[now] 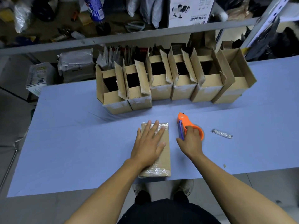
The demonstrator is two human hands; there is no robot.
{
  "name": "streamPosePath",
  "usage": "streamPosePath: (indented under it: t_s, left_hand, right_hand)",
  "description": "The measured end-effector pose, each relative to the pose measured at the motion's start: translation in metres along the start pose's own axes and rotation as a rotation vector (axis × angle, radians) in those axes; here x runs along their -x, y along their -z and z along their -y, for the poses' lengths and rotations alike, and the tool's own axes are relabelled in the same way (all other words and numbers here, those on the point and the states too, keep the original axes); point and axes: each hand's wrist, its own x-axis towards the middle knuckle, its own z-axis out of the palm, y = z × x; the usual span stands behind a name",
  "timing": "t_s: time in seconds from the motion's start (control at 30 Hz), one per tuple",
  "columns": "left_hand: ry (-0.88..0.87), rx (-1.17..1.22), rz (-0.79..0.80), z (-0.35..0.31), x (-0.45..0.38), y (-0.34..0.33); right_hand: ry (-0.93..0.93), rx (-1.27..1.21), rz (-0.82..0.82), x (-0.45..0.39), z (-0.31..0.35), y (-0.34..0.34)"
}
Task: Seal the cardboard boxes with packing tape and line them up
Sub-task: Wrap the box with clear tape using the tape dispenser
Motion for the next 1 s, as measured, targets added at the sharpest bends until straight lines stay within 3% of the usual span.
streamPosePath:
  t_s: [0.2, 0.43, 0.57, 0.7, 0.8, 0.87, 0.93, 1.0]
  left_hand:
    - [0.037, 0.078, -0.046, -0.004, 0.0, -0.003]
    - [0.08, 0.115, -0.139, -0.01, -0.005, 0.008]
    - [0.133, 0.251, -0.163, -0.012, -0.016, 0.021]
    - [0.303, 0.596, -0.203, -0.013, -0.037, 0.06]
    - [0.429, 0.913, -0.269, -0.015, -0.051, 0.096]
    - [0.511, 1.319, -0.06, -0.014, -0.056, 0.117]
    - [0.498, 1.531, 0.155, -0.012, -0.054, 0.131]
    - [0.464, 1.586, 0.145, -0.01, -0.051, 0.138]
  right_hand:
    - [0.108, 0.174, 0.164, -0.011, -0.006, 0.009]
    - [0.008, -0.13, 0.017, -0.002, 0.009, 0.057]
    - [0.105, -0.201, -0.015, 0.009, 0.029, 0.075]
    - [0.266, -0.057, -0.093, 0.007, 0.044, 0.092]
    - [0.381, -0.086, -0.053, 0.005, 0.054, 0.107]
    - [0.462, -0.069, -0.021, 0.007, 0.06, 0.116]
    - [0.52, -0.076, 0.006, 0.007, 0.065, 0.121]
    - [0.558, -0.072, 0.033, 0.007, 0.069, 0.124]
